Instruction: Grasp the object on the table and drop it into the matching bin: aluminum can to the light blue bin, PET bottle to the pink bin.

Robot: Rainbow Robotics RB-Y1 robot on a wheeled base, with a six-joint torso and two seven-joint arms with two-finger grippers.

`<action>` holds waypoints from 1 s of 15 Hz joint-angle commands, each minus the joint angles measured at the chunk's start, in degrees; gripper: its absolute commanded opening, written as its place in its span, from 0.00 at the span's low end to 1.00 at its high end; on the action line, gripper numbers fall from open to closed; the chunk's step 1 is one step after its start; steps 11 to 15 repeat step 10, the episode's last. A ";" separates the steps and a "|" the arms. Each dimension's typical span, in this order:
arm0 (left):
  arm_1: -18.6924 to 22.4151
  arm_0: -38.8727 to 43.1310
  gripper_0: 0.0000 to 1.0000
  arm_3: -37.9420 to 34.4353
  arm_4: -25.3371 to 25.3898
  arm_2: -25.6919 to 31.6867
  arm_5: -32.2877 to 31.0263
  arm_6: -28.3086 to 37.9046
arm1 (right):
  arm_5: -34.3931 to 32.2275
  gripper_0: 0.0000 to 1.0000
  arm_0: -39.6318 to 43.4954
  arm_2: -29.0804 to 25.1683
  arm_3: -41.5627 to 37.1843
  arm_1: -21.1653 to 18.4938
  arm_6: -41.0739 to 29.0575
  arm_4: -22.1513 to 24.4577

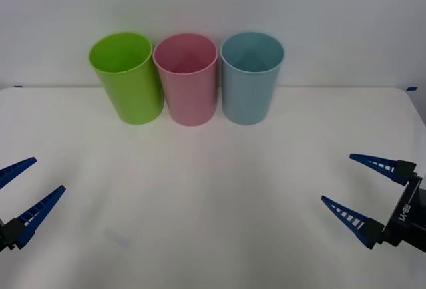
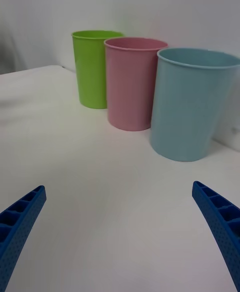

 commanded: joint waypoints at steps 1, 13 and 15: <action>0.00 0.00 1.00 0.00 0.00 0.00 0.00 0.00 | -0.13 1.00 1.72 -0.77 -0.06 0.01 0.69 -0.01; 0.00 0.00 1.00 0.00 0.00 0.00 0.00 0.00 | -0.48 1.00 3.47 -0.59 0.02 0.01 1.57 0.34; 0.00 0.00 1.00 0.00 0.00 0.00 0.00 0.00 | -0.48 1.00 3.47 -0.59 0.02 0.01 1.57 0.34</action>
